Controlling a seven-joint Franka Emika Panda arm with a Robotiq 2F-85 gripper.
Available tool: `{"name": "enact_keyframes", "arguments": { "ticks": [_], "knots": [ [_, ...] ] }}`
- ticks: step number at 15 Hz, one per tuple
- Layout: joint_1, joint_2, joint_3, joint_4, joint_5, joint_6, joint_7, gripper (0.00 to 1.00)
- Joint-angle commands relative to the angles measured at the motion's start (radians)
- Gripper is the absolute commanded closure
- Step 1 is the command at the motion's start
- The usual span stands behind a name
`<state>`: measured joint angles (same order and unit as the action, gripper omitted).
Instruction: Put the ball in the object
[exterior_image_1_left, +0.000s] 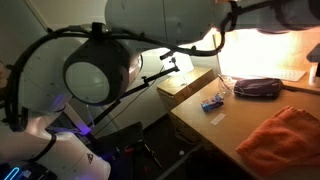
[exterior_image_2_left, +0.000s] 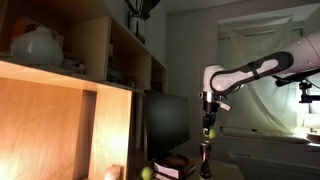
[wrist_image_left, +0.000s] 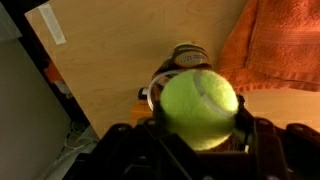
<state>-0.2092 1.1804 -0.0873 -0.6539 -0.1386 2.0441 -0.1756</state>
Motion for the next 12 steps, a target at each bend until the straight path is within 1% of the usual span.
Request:
{"name": "enact_keyframes", "arguments": {
  "ticks": [1,2,12],
  "knots": [
    [0.0,0.0,0.0,0.002,0.0,-0.001,0.0,0.33],
    [0.0,0.0,0.0,0.003,0.0,-0.002,0.0,0.58],
    [0.003,0.042,-0.013,0.036,-0.009,0.004,0.019,0.58]
  ]
}}
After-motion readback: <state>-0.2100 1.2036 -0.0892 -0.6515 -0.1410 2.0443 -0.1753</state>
